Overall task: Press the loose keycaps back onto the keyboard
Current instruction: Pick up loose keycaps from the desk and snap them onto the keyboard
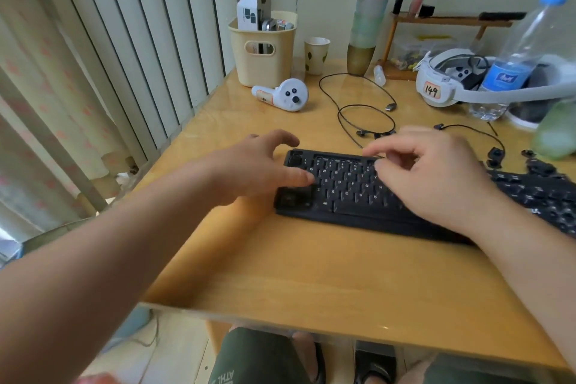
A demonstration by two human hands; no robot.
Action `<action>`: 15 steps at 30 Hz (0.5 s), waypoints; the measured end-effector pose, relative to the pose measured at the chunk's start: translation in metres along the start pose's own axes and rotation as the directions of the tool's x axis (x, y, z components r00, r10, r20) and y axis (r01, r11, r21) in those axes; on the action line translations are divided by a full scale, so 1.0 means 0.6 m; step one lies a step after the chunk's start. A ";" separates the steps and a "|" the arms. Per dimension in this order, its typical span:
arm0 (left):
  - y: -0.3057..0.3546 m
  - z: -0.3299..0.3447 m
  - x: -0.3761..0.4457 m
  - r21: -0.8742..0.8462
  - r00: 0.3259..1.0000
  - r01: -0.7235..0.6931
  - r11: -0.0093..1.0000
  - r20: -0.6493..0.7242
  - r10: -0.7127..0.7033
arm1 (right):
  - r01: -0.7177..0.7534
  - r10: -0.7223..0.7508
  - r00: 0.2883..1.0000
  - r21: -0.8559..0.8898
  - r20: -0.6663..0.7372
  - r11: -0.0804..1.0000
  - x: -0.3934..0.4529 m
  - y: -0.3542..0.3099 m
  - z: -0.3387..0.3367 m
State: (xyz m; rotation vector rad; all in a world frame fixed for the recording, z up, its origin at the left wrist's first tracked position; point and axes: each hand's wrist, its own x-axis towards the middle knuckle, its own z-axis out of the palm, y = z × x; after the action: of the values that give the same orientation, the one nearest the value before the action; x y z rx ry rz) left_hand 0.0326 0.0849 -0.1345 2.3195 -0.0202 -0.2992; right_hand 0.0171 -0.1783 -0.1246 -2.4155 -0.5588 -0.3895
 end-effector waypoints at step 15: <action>0.036 0.027 0.183 -0.261 0.986 -0.160 0.952 -0.095 0.140 | -0.057 0.130 0.966 -0.307 0.224 0.950 0.183 0.132 0.007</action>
State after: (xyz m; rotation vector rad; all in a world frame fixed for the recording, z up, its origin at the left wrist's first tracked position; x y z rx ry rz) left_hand 0.1377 0.0467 -0.1530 2.0447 -0.1120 -0.1280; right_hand 0.1507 -0.2003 -0.1239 -2.7941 -0.5153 -0.1454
